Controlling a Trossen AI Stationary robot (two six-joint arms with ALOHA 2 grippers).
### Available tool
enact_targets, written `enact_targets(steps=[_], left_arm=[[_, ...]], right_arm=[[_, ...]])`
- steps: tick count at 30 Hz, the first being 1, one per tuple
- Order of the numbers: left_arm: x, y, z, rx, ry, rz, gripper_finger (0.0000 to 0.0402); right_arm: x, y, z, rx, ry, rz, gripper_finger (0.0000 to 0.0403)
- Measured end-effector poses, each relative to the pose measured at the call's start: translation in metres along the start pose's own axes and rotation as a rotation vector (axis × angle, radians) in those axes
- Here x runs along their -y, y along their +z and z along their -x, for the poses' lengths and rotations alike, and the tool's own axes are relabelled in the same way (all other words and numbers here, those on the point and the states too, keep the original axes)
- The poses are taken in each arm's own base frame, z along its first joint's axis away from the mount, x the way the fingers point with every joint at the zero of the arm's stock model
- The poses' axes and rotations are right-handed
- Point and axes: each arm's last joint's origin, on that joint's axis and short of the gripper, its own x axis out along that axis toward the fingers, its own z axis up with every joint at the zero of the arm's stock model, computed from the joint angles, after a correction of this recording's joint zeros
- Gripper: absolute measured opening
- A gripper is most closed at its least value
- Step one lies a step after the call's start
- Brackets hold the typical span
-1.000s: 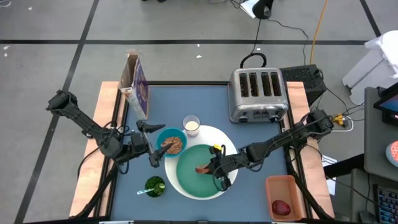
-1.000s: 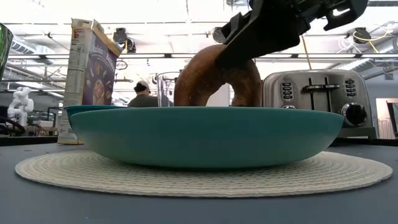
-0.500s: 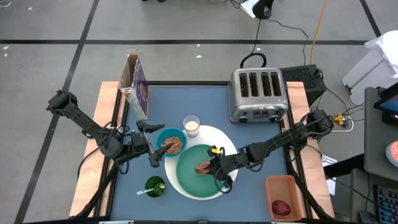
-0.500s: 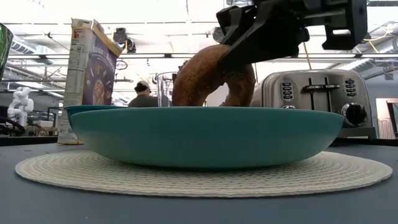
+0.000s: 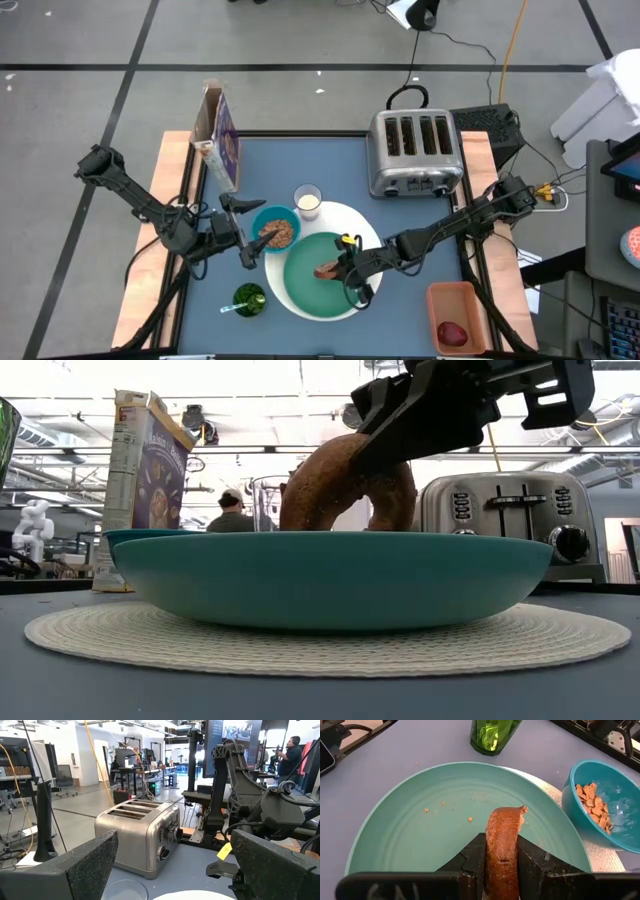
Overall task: Arrange a breakfast setting
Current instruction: Put the bagel on the green plate
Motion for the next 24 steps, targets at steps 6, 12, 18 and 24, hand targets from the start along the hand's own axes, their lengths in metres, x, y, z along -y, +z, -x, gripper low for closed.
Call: enact_targets(steps=[6, 12, 18, 24], left_arm=[[0.0, 0.0, 0.0, 0.0, 0.0, -0.002, 0.0392], [-0.0001, 0.0, -0.0001, 0.0, 0.0, -0.011, 0.0392], [-0.0001, 0.0, -0.0001, 0.0, 0.001, -0.021, 0.0392], [-0.0001, 0.0, -0.0001, 0.0, 0.001, -0.02, 0.0392]], right_arm=[[0.0004, -0.0001, 0.0, 0.0, -0.001, 0.0, 0.0073], [0.0007, -0.0001, -0.0001, 0.0, -0.002, 0.009, 0.0073], [0.0011, -0.0002, -0.0001, 0.0, -0.003, 0.009, 0.0099], [0.0016, -0.0001, 0.0002, -0.003, -0.019, 0.006, 0.018]])
